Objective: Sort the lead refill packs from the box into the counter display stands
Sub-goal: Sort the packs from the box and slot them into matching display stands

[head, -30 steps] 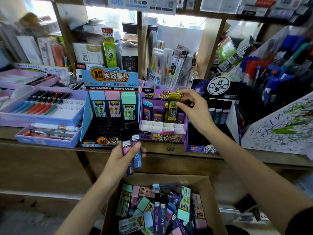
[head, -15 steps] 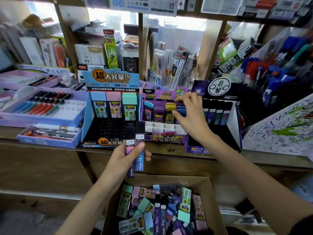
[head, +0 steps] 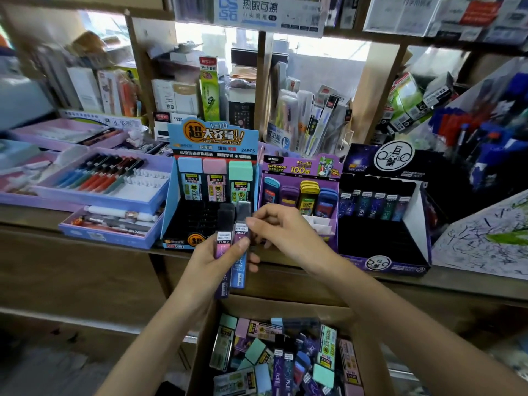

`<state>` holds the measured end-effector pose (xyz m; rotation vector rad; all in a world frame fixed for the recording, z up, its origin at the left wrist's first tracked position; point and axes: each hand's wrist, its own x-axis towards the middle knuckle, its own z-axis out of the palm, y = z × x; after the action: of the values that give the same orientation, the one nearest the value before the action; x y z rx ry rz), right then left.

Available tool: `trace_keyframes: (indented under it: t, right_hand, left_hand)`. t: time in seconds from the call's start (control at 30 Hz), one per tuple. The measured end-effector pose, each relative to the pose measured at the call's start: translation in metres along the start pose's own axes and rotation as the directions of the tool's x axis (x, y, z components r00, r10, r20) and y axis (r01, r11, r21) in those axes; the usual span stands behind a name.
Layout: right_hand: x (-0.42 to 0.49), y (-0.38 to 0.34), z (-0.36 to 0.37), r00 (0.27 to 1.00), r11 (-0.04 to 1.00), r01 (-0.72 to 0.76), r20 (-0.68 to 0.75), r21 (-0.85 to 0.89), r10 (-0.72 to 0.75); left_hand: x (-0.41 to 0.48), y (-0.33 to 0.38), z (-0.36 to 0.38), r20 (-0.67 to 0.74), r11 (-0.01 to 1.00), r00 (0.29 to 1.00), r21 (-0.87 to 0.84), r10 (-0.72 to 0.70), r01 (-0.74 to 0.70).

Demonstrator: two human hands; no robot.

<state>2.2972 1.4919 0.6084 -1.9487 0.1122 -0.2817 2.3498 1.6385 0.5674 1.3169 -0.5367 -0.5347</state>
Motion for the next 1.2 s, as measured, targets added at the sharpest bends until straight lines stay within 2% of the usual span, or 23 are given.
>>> trace_keyframes:
  t: [0.17, 0.27, 0.37, 0.47, 0.57, 0.67, 0.8, 0.87, 0.97, 1.07, 1.2]
  right_hand:
    - [0.002, -0.004, 0.003, 0.999, 1.0, -0.005, -0.052, 0.031, 0.006]
    - [-0.005, -0.004, -0.022, 0.986, 0.994, 0.005, -0.169, 0.107, 0.013]
    - [-0.016, -0.001, -0.068, 0.951, 0.989, 0.036, -0.309, 0.144, 0.011]
    - [-0.022, 0.006, -0.12, 0.879, 0.997, 0.068, -0.474, 0.025, -0.048]
    - [-0.022, 0.023, -0.162, 0.813, 0.986, 0.018, -0.572, -0.167, -0.112]
    - [-0.017, 0.045, -0.179, 0.794, 0.971, -0.044, -0.598, -0.236, -0.11]
    - [-0.004, 0.068, -0.178, 0.812, 0.958, -0.091, -0.577, -0.272, -0.087]
    - [0.001, 0.075, -0.175, 0.832, 0.964, -0.092, -0.551, -0.25, -0.064]
    - [0.003, 0.08, -0.174, 0.844, 0.96, -0.082, -0.532, -0.268, -0.076]
    - [0.002, 0.082, -0.174, 0.855, 0.958, -0.078, -0.513, -0.277, -0.078]
    - [0.002, 0.089, -0.169, 0.856, 0.96, -0.146, -0.517, -0.238, 0.001]
  left_hand:
    - [0.004, 0.005, -0.007, 0.031, 0.998, 0.999, 0.046, 0.03, -0.031]
    - [0.012, 0.002, -0.002, -0.026, 0.988, 0.997, 0.14, 0.071, -0.067]
    - [0.018, 0.002, 0.006, -0.012, 0.99, 0.998, 0.13, 0.059, -0.057]
    - [0.02, 0.003, 0.016, 0.044, 0.979, 0.996, 0.182, 0.083, -0.09]
    - [0.021, 0.0, 0.03, 0.079, 0.96, 0.992, 0.255, 0.095, -0.112]
    - [0.021, -0.003, 0.043, 0.057, 0.973, 0.995, 0.214, 0.081, -0.091]
    - [0.023, -0.002, 0.055, 0.037, 0.995, 0.998, -0.082, -0.05, 0.053]
    - [0.025, -0.003, 0.058, 0.058, 0.984, 0.993, -0.146, -0.1, 0.107]
    - [0.026, -0.005, 0.06, 0.053, 0.99, 0.992, -0.08, -0.115, 0.119]
    - [0.022, -0.006, 0.063, 0.074, 0.999, 0.996, 0.009, -0.044, 0.044]
    - [0.019, -0.008, 0.065, 0.102, 0.997, 0.995, 0.077, 0.017, -0.025]
